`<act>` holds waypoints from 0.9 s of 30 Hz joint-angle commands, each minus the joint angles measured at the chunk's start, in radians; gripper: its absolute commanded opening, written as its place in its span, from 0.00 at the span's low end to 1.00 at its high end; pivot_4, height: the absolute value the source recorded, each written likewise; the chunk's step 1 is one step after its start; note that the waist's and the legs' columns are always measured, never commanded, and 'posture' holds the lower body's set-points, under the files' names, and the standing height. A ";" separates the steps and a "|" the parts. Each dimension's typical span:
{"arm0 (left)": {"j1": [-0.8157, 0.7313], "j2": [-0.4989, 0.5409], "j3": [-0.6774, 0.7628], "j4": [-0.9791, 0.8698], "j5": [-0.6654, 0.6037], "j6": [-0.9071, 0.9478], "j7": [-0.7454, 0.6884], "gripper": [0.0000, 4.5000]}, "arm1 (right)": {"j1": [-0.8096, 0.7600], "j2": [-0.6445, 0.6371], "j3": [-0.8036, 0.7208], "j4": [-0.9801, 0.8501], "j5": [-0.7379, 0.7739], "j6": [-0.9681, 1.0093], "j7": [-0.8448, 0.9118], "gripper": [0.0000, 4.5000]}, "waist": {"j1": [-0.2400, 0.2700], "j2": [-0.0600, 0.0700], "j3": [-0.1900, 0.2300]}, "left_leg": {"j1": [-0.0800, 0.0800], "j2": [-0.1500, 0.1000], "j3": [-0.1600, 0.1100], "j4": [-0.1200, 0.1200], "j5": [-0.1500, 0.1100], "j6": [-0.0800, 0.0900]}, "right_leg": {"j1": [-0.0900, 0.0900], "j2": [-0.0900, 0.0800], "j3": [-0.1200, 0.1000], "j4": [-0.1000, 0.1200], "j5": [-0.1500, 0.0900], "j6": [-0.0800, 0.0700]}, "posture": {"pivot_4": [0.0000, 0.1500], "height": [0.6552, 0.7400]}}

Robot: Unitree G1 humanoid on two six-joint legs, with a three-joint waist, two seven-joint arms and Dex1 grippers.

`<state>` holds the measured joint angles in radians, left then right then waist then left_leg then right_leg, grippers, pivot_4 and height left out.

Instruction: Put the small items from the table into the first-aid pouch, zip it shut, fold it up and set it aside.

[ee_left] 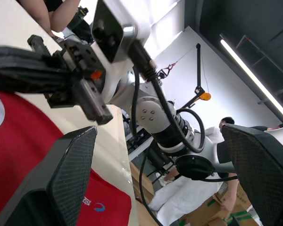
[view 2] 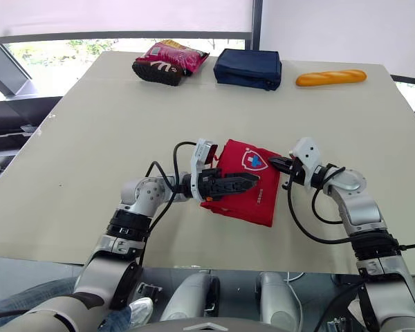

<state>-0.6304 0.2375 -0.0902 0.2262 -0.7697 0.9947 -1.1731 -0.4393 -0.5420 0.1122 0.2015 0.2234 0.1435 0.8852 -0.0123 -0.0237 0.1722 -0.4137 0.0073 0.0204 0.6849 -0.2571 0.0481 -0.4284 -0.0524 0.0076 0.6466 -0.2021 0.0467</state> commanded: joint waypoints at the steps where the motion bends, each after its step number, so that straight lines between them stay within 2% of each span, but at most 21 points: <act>1: 0.011 0.002 -0.002 -0.025 0.001 -0.004 0.003 0.99 | 0.049 0.001 0.039 0.038 -0.048 -0.014 0.019 0.00 | -0.004 0.000 -0.001 | 0.001 0.000 0.000 0.000 0.000 0.000 | 0.000 0.000 0.000 0.000 0.000 0.000 | 1.00 0.72; 5: 0.016 0.014 0.005 -0.041 0.012 -0.021 0.016 0.99 | 0.058 0.035 -0.056 -0.020 0.024 -0.065 -0.001 0.00 | -0.008 0.000 -0.001 | 0.002 0.002 0.001 0.000 0.000 0.000 | 0.001 0.002 0.001 0.001 0.000 0.000 | 1.00 0.72; 7: 0.017 0.039 0.033 -0.089 0.031 -0.075 0.039 0.99 | 0.104 0.025 -0.131 -0.110 0.084 -0.089 0.002 0.00 | -0.003 0.000 0.000 | 0.002 0.002 0.001 0.000 0.000 0.000 | 0.001 0.002 0.001 0.001 0.000 0.000 | 1.00 0.72; 10: 0.012 0.122 0.097 -0.212 0.039 -0.133 0.064 0.99 | 0.223 -0.016 -0.250 -0.280 0.196 -0.066 0.020 0.00 | 0.001 0.002 0.001 | -0.001 0.002 0.000 0.000 0.000 0.000 | -0.002 0.001 0.001 0.001 0.000 0.000 | 1.00 0.72; 12: 0.008 0.175 0.150 -0.270 0.000 -0.112 0.076 0.99 | 0.285 -0.041 -0.305 -0.366 0.282 0.009 0.026 0.00 | 0.002 0.002 0.001 | -0.001 0.002 0.000 0.000 0.000 0.000 | -0.002 0.000 0.001 0.001 0.000 0.000 | 1.00 0.72; 15: 0.008 0.294 0.216 -0.337 -0.008 -0.117 0.071 1.00 | 0.358 -0.080 -0.342 -0.445 0.374 0.143 0.017 0.16 | -0.001 0.002 0.001 | -0.001 0.001 0.001 0.000 0.000 0.000 | -0.002 -0.001 0.001 0.001 0.000 0.000 | 1.00 0.72; 18: 0.039 0.429 0.242 -0.380 0.042 -0.163 0.044 1.00 | 0.398 -0.106 -0.352 -0.499 0.454 0.281 -0.005 0.46 | -0.002 0.002 0.001 | 0.000 0.002 0.001 0.000 0.000 0.000 | -0.002 0.000 0.001 0.001 0.000 -0.001 | 1.00 0.72; 19: 0.055 0.472 0.251 -0.389 0.054 -0.179 0.030 1.00 | 0.409 -0.122 -0.350 -0.512 0.473 0.330 -0.007 0.51 | -0.003 0.002 0.001 | 0.000 0.002 0.001 0.000 0.000 0.000 | -0.002 0.000 0.001 0.001 -0.001 -0.001 | 1.00 0.72; 20: 0.072 0.510 0.256 -0.393 0.069 -0.201 0.021 1.00 | 0.416 -0.138 -0.346 -0.522 0.489 0.373 -0.004 0.64 | -0.002 0.003 0.002 | 0.000 0.002 0.002 -0.001 0.000 0.000 | -0.002 0.000 0.001 0.001 -0.002 -0.003 | 1.00 0.72; 21: 0.086 0.538 0.260 -0.394 0.078 -0.219 0.014 1.00 | 0.418 -0.149 -0.344 -0.529 0.505 0.410 -0.010 0.70 | 0.000 0.002 0.002 | 0.000 0.002 0.002 -0.001 0.000 0.000 | -0.002 0.000 0.001 0.001 -0.002 -0.003 | 1.00 0.72; 22: 0.099 0.563 0.275 -0.394 0.072 -0.221 0.005 1.00 | 0.413 -0.157 -0.342 -0.534 0.526 0.452 -0.018 0.83 | 0.001 0.002 0.002 | 0.000 0.002 0.002 -0.001 0.000 0.000 | -0.002 0.000 0.001 0.000 -0.002 -0.003 | 1.00 0.72; 23: 0.118 0.592 0.295 -0.399 0.063 -0.221 -0.010 1.00 | 0.395 -0.165 -0.337 -0.534 0.555 0.509 -0.031 0.92 | 0.002 0.002 0.002 | -0.001 0.002 0.002 -0.001 0.000 0.000 | -0.002 0.000 0.001 0.000 -0.002 -0.003 | 1.00 0.72; 24: 0.138 0.621 0.308 -0.406 0.060 -0.227 -0.027 1.00 | 0.375 -0.171 -0.328 -0.530 0.573 0.555 -0.044 0.98 | 0.002 0.002 0.002 | -0.001 0.002 0.002 -0.001 0.000 0.000 | -0.002 0.000 0.001 0.000 -0.002 -0.003 | 1.00 0.72; 27: 0.186 0.686 0.346 -0.454 0.021 -0.227 -0.085 1.00 | 0.286 -0.159 -0.293 -0.490 0.593 0.668 -0.101 0.98 | -0.001 0.001 0.003 | -0.001 0.002 0.002 -0.001 0.000 0.000 | -0.002 0.000 0.001 -0.001 -0.003 -0.004 | 1.00 0.72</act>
<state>-0.4401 0.9006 0.2142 -0.1632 -0.7119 0.7819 -1.2218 -0.1210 -0.7014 -0.1825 -0.2894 0.7892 0.7639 0.8142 -0.0133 -0.0225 0.1747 -0.4145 0.0096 0.0228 0.6840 -0.2573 0.0481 -0.4311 -0.0524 0.0085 0.6460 -0.2048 0.0432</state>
